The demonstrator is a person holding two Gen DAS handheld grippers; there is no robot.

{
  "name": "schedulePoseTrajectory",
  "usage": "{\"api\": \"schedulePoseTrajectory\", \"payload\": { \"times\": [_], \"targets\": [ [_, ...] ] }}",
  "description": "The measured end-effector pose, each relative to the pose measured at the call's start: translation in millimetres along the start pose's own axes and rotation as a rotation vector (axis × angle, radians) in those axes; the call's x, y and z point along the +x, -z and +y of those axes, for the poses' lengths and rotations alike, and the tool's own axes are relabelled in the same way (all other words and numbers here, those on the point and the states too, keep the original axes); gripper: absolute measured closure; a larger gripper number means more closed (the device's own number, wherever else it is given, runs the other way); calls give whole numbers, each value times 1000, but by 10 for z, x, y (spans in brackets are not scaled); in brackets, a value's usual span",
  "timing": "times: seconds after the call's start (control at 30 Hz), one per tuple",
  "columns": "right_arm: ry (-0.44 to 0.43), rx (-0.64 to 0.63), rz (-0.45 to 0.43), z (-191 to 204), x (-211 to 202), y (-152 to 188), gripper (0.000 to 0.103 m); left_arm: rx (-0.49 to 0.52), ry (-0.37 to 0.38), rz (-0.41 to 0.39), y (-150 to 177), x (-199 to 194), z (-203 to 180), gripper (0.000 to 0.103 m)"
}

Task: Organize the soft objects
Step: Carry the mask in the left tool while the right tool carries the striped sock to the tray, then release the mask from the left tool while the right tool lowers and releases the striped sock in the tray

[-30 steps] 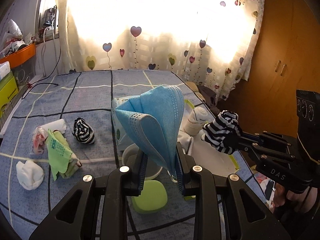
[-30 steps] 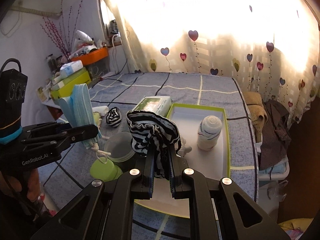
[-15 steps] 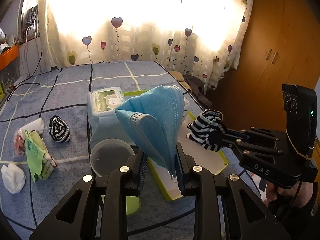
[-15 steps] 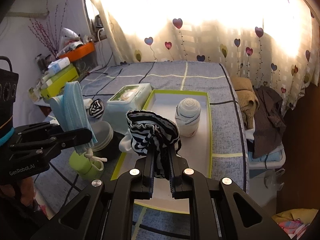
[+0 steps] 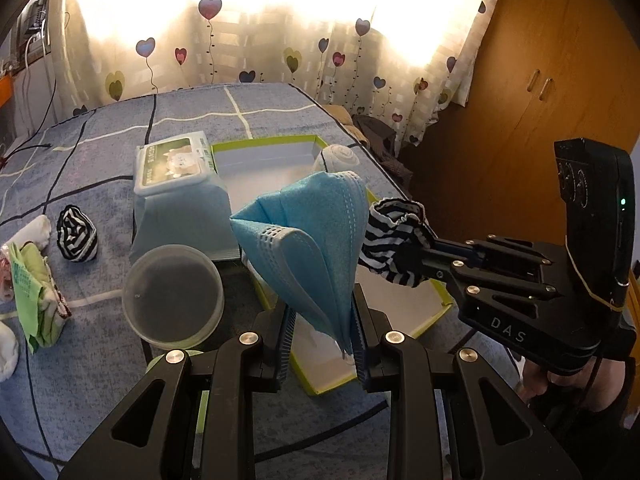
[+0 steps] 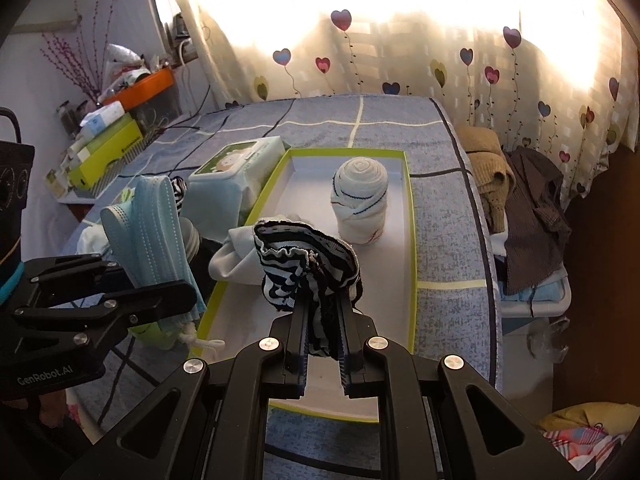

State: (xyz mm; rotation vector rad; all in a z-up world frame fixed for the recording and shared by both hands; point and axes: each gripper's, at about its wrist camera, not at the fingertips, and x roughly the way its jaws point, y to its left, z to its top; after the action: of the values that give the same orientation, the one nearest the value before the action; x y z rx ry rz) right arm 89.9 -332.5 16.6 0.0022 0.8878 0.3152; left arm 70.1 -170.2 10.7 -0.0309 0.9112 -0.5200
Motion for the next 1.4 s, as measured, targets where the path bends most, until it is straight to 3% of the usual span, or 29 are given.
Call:
{"api": "schedulePoseTrajectory", "payload": {
  "times": [0.43,0.5,0.7,1.13,1.4],
  "targets": [
    [-4,21,3,-113,14,34,91,-3,12,78,-55,333,-74,76],
    [-4,19,4,-112,15,33,91,-11,11,84,-78,368,-55,72],
    [4,23,15,-119,49,32,91,3,31,39,-95,297,-63,59],
    [24,8,42,-61,71,62,91,-50,41,-80,-150,-128,118,58],
    [42,-6,115,18,336,72,91,-70,18,-127,-107,-338,278,58]
  ]
}}
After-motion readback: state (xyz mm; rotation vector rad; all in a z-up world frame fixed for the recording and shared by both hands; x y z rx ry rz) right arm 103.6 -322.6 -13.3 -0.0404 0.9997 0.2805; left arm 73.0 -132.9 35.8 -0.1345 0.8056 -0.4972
